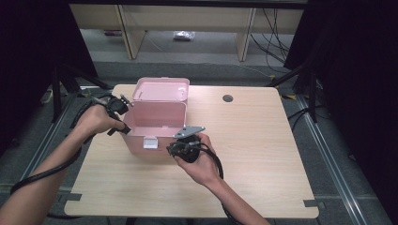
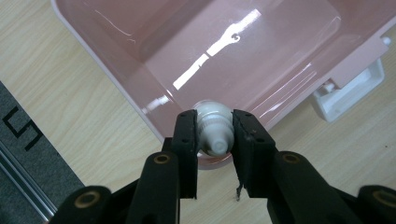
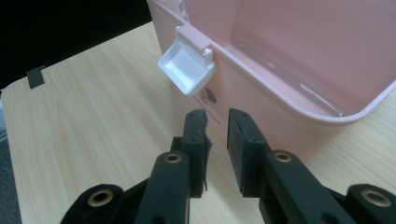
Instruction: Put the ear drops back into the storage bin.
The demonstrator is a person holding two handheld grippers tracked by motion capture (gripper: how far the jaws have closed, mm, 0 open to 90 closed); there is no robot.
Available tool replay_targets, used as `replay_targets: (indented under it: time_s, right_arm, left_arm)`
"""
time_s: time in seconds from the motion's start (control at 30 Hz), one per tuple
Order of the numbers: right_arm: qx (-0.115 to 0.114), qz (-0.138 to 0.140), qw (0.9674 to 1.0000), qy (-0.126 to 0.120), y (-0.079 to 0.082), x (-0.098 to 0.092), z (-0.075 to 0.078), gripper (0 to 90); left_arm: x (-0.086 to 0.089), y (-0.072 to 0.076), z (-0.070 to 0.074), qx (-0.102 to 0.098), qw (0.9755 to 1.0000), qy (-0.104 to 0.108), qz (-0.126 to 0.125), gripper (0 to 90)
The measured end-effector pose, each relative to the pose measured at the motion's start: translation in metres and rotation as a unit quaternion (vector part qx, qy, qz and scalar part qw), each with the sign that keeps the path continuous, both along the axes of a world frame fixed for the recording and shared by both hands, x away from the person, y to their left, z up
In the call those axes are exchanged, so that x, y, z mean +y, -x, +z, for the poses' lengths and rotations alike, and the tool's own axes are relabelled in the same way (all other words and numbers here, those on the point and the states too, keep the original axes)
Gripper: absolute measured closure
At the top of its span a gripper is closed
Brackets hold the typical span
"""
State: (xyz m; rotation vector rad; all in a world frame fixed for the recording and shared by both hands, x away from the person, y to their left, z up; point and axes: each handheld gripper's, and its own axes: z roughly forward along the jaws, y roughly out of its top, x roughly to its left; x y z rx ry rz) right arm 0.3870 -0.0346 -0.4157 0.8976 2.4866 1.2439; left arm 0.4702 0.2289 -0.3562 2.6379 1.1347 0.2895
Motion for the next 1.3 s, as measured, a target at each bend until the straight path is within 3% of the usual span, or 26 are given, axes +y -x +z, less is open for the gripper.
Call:
replay_targets:
  time_s: [0.2, 0.47, 0.57, 0.87, 0.97, 1.03, 1.3]
  right_arm:
    - [0.008, -0.002, 1.0000, -0.002, 0.001, 0.001, 0.000, 77.8]
    - [0.000, 0.003, 1.0000, 0.002, 0.001, 0.002, -0.001, 77.7]
    - [0.000, 0.003, 1.0000, 0.002, 0.000, 0.002, 0.000, 77.7]
    - [0.008, -0.003, 1.0000, -0.002, 0.002, 0.001, 0.000, 77.6]
    - [-0.001, 0.003, 1.0000, 0.001, 0.001, 0.001, -0.001, 77.5]
    - [-0.001, 0.003, 1.0000, 0.001, 0.001, 0.001, -0.001, 77.5]
    - [0.002, 0.000, 1.0000, 0.000, 0.001, 0.001, -0.001, 77.5]
  left_arm:
    - [0.002, -0.001, -0.003, 0.000, 1.0000, 0.003, 0.008, 71.3]
    - [0.001, -0.003, -0.004, 0.000, 1.0000, -0.004, 0.003, 71.3]
    - [-0.001, -0.003, -0.006, -0.003, 0.9999, 0.004, 0.009, 71.3]
    - [-0.003, -0.007, -0.009, 0.007, 0.9999, -0.007, 0.007, 71.3]
    - [-0.004, -0.008, -0.010, 0.008, 0.9999, -0.009, 0.007, 71.3]
    - [-0.005, -0.008, -0.013, 0.006, 0.9999, -0.002, 0.013, 71.3]
    - [-0.004, -0.011, -0.016, 0.015, 0.9998, -0.011, 0.010, 71.3]
